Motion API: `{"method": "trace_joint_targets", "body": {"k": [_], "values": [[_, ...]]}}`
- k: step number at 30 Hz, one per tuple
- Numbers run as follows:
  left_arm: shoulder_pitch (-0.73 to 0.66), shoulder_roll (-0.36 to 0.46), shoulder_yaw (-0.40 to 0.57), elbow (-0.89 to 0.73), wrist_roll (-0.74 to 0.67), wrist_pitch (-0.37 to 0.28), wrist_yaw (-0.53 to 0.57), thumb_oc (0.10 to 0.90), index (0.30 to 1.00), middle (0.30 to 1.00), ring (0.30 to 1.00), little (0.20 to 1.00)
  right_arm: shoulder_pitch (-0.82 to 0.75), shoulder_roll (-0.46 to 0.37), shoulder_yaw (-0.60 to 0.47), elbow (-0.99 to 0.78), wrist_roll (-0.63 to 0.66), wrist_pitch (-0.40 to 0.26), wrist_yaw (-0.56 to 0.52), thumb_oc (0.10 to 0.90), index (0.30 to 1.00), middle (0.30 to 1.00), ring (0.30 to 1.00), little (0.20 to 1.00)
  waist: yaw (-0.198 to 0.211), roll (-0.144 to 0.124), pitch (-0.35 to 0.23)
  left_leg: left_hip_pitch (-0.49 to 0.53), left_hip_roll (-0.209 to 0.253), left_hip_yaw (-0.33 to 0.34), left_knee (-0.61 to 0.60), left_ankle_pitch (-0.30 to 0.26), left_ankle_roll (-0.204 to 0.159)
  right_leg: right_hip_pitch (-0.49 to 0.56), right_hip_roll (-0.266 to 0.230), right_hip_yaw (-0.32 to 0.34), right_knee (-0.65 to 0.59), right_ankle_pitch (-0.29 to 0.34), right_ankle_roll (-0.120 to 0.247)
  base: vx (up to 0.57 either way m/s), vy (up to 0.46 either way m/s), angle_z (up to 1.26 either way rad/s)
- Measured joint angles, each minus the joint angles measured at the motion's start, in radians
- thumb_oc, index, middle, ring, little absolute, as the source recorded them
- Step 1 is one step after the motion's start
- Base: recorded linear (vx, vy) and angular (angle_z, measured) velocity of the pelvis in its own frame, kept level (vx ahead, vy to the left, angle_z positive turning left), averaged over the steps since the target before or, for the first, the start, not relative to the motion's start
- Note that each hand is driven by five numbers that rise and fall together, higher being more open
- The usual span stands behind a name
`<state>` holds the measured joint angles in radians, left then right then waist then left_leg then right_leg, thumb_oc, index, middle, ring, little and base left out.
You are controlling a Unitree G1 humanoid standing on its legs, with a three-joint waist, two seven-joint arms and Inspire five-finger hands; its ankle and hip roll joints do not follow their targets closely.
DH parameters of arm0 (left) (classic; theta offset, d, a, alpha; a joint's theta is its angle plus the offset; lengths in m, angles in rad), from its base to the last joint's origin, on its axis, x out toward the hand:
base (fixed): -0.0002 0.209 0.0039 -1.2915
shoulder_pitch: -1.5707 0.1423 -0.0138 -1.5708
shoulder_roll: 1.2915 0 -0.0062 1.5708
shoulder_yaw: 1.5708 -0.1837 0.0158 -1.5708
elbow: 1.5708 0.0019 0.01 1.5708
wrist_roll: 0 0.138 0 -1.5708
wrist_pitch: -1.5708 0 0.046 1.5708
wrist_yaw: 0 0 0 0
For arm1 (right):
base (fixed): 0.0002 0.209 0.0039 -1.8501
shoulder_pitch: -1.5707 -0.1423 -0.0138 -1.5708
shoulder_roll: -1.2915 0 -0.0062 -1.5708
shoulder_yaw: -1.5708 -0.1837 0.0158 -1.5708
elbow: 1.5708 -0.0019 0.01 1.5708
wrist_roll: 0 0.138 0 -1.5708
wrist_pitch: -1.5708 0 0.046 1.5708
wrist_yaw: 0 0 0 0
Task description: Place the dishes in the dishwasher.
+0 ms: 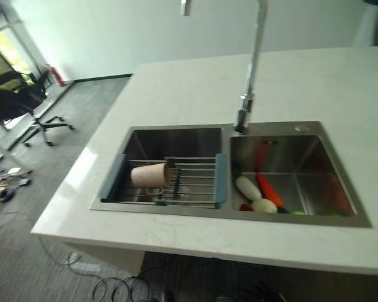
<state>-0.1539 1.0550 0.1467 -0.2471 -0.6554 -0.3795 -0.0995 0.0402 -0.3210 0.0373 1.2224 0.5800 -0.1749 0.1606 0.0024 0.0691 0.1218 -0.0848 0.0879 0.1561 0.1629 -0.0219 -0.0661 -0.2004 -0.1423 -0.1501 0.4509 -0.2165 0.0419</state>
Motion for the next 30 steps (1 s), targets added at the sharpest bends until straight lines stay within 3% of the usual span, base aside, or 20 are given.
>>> {"method": "trace_joint_targets", "body": {"k": [1, 2, 4, 10, 20, 30], "values": [[-0.028, -0.001, -0.030, 0.009, -0.012, 0.045, -0.049, 0.800, 0.900, 0.900, 0.900, 0.900, 0.005, -0.002, -0.007, 0.002, 0.000, 0.001, 0.003, 0.800, 0.900, 0.900, 0.900, 0.900, -0.004, -0.003, 0.001, 0.000, 0.007, 0.001, 0.006, -0.002, -0.003, -0.001, 0.008, 0.000, -0.004, 0.003, -0.004, 0.04, -0.084, -0.19], [-0.068, -0.004, -0.051, 0.047, -0.053, 0.142, -0.136, 0.800, 0.900, 0.900, 0.900, 0.900, 0.024, -0.008, -0.020, 0.012, 0.001, 0.012, 0.001, 0.800, 0.900, 0.900, 0.900, 0.900, -0.006, -0.002, 0.000, 0.000, 0.017, 0.003, 0.007, -0.007, -0.009, 0.003, 0.022, 0.001, -0.017, 0.013, -0.015, 0.04, -0.070, -0.12], [-0.129, -0.016, -0.098, 0.106, -0.086, 0.250, -0.196, 0.800, 0.900, 0.900, 0.900, 0.900, 0.040, -0.014, -0.021, 0.024, 0.000, 0.030, 0.002, 0.800, 0.900, 0.900, 0.900, 0.900, -0.015, -0.002, 0.001, 0.002, 0.019, 0.000, 0.007, -0.007, -0.010, 0.015, 0.029, 0.000, -0.028, 0.018, -0.015, 0.02, -0.053, -0.03], [-0.219, -0.022, -0.320, 0.221, -0.020, 0.421, -0.241, 0.800, 0.900, 0.900, 0.900, 0.900, 0.039, -0.015, -0.021, 0.051, 0.001, 0.065, 0.000, 0.800, 0.900, 0.900, 0.900, 0.900, -0.045, 0.001, 0.006, 0.032, 0.023, 0.017, -0.008, -0.011, -0.013, 0.036, 0.031, 0.010, -0.057, 0.024, -0.002, 0.01, -0.031, -0.08], [-0.219, -0.056, -0.343, 0.365, 0.197, 0.431, -0.286, 0.800, 0.900, 0.900, 0.900, 0.900, 0.056, -0.021, -0.033, 0.037, 0.014, 0.067, 0.005, 0.800, 0.900, 0.900, 0.900, 0.900, -0.053, 0.032, 0.048, 0.025, 0.018, 0.032, -0.012, -0.010, -0.011, 0.017, 0.029, 0.032, -0.054, 0.032, -0.004, 0.00, 0.001, -0.04], [-0.220, -0.056, -0.351, 0.365, 0.413, 0.324, -0.265, 0.800, 0.900, 0.900, 0.900, 0.900, 0.025, -0.021, -0.031, 0.028, 0.035, 0.066, 0.007, 0.800, 0.900, 0.900, 0.900, 0.900, -0.053, 0.024, 0.076, 0.017, 0.014, 0.032, -0.013, -0.010, -0.008, 0.014, 0.025, 0.032, -0.054, 0.038, -0.008, 0.00, 0.000, 0.00]]}}
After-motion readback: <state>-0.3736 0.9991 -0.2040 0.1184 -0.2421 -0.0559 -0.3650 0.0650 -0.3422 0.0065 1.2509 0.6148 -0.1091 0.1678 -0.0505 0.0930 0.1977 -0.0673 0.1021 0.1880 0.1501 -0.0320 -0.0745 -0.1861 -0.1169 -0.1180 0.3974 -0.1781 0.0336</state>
